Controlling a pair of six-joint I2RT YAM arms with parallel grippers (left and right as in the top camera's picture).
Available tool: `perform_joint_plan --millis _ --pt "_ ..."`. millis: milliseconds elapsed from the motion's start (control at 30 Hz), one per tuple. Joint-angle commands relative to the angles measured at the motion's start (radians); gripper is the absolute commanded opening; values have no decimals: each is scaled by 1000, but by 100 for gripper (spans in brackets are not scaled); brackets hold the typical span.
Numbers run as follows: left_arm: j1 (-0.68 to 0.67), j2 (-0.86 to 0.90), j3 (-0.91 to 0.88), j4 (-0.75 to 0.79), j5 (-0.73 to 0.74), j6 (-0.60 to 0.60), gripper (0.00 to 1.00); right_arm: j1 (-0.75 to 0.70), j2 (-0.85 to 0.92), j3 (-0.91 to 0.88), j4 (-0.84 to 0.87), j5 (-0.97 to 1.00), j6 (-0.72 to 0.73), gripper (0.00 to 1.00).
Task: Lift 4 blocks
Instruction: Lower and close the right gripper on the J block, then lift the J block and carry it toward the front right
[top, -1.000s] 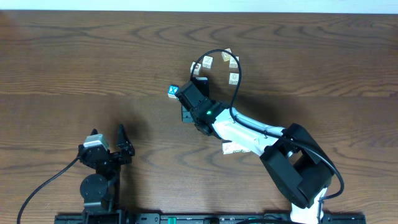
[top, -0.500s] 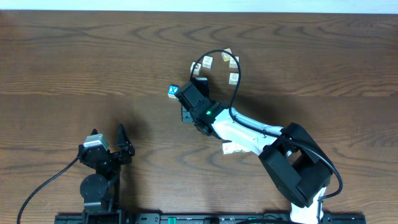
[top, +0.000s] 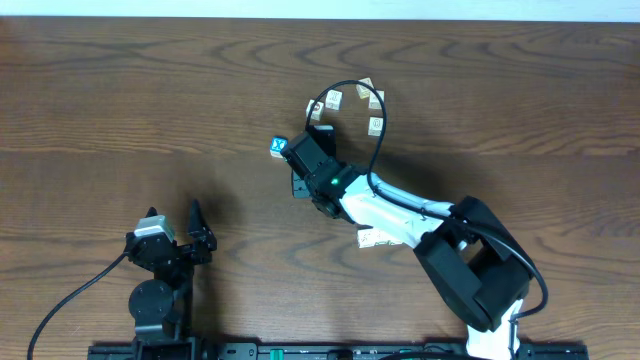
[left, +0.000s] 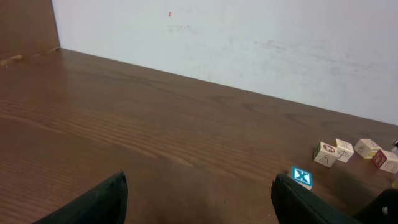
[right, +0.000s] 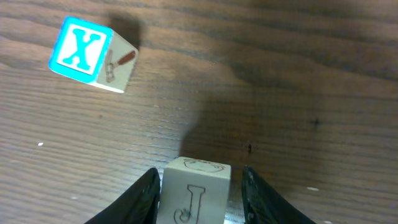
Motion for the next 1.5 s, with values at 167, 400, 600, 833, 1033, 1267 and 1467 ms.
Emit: perform_joint_plan --millis 167,400,600,833,1033,1267,1467 --pt "-4 -1 -17 -41 -24 2 74 -2 53 16 21 8 19 36" --pt "-4 -1 -17 -41 -24 2 74 -5 53 16 25 10 -12 34" --pt "-4 -1 -17 -41 -24 2 74 -8 53 17 25 10 -23 38" --pt "-4 -1 -17 -41 -24 2 74 -8 51 39 9 10 -64 39" --pt "-4 -1 -17 -41 -24 2 74 -9 48 83 -50 30 -83 35" --pt "-4 -1 -17 -41 -24 2 74 -9 48 95 -95 34 -86 31" --pt "-4 -1 -17 -41 -24 2 74 -9 48 95 -109 36 -86 29"
